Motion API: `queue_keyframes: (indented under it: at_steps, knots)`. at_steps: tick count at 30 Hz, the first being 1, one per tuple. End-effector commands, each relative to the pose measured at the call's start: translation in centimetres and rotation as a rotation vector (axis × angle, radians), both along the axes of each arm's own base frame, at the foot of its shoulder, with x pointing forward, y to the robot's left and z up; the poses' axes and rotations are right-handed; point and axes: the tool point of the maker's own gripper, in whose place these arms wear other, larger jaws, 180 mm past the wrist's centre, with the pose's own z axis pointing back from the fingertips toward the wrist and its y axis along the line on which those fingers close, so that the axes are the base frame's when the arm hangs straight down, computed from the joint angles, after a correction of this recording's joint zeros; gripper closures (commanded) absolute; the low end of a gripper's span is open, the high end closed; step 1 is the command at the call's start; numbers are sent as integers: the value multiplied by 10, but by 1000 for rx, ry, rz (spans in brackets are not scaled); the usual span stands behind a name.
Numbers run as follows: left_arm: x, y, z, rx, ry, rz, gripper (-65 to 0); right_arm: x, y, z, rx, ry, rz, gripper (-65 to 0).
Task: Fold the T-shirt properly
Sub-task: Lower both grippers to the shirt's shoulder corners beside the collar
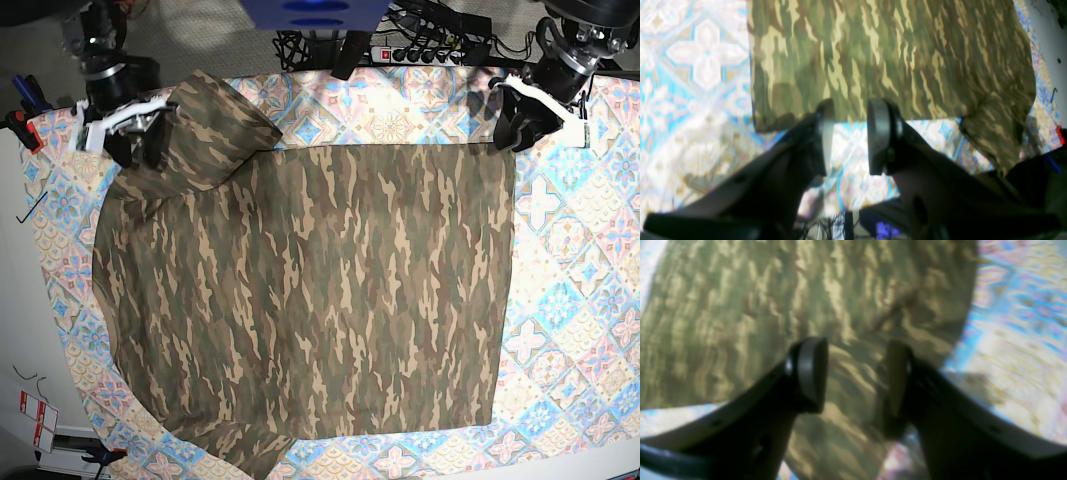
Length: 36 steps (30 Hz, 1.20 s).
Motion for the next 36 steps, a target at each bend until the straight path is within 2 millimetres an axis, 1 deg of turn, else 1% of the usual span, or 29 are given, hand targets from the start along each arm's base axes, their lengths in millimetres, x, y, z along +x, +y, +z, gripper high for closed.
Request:
queue_keyframes:
  at_steps: [1, 3, 7, 9, 11, 15, 19, 21, 23, 27, 29, 32, 36]
  knots:
    - [4, -1, 7, -1, -20, -18, -176, 0, -6, 0, 4, 0, -12, -285]
    - [8, 1, 9, 6, -26, -18, -176, 1, -10, -7, 50, 25, -35, -285]
    - [11, 10, 9, 39, -5, -20, -177, 8, 7, -11, 237, 16, 31, -285]
    - [11, 14, 9, 51, 6, -18, -177, 7, 10, -18, 323, 32, 37, -285]
    - [11, 16, 9, 58, 7, -17, -177, 7, 6, -26, 368, 55, 17, -285]
    - [13, 19, 11, 64, 2, -12, -177, 1, -6, -45, 374, 100, -29, -285]
    - [13, 19, 11, 65, 1, -12, -177, -9, -14, -59, 391, 138, -75, -285]
    - [13, 19, 11, 65, 1, -12, -177, -15, -15, -67, 406, 156, -103, -285]
    - [13, 19, 11, 65, 1, -12, -177, -22, -15, -77, 412, 183, -119, -285]
    - [13, 19, 11, 65, 2, -12, -177, -42, -23, -101, 413, 248, -178, -285]
    - [13, 19, 11, 65, 2, -12, -177, -49, -25, -107, 416, 266, -187, -285]
    - [12, 19, 11, 65, 4, -12, -177, -52, -16, -106, 453, 247, -136, -284]
    - [12, 19, 10, 65, 5, -12, -177, -65, -2, -115, 490, 297, -101, -284]
